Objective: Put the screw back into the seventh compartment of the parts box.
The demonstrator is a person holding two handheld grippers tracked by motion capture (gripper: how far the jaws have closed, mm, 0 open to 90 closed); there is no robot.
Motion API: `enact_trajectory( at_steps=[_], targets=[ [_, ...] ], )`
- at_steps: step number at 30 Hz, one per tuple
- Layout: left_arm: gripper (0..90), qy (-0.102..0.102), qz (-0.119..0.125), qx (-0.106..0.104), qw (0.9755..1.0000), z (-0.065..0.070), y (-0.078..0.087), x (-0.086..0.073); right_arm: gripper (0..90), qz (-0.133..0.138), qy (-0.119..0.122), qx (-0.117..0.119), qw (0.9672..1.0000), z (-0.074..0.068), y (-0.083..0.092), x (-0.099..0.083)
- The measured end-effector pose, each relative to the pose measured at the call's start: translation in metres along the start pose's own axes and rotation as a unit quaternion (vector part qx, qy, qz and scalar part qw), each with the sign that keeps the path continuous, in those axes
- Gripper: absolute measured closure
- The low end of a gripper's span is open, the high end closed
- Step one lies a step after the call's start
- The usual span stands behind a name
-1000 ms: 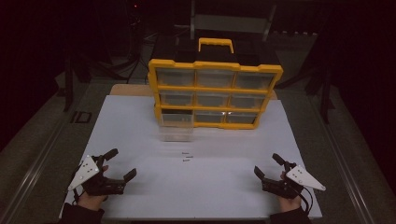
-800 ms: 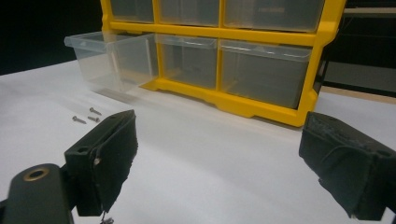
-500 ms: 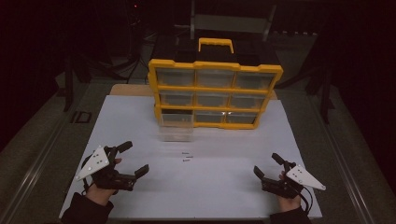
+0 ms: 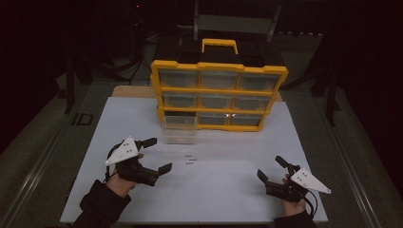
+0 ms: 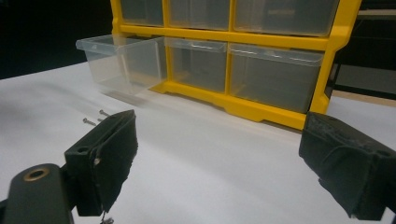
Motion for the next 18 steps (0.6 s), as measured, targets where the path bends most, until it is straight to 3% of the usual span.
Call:
enact_trajectory(
  at_steps=[6,10,14,18],
  targets=[
    [0.0,-0.011,-0.018,-0.029,0.9994,0.0,-0.024,0.005,11.4,0.0,-0.001,0.0,1.0,0.0,0.0,0.0],
    [0.0,-0.024,-0.033,-0.037,0.9985,-0.002,-0.041,0.004,11.4,0.0,-0.001,0.001,1.0,0.001,0.0,0.0],
    [5.5,-0.029,-0.053,-0.049,0.997,-0.006,-0.055,0.002,11.5,0.0,-0.001,0.004,1.0,0.001,0.0,0.0],
    [17.3,-0.038,-0.067,-0.051,0.9957,-0.01,-0.065,-0.002,11.6,0.0,0.0,0.006,1.0,0.0,0.0,0.0]
  ],
)
Point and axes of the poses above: each handheld gripper's, and its own axes: y roughly backward along the jaws, x roughly out of its top, z roughly to its right, the point moved 1 cm from there along -y, roughly forward along the jaws, and after that the axes turned 1 degree about -x, right-handed, at the moved point
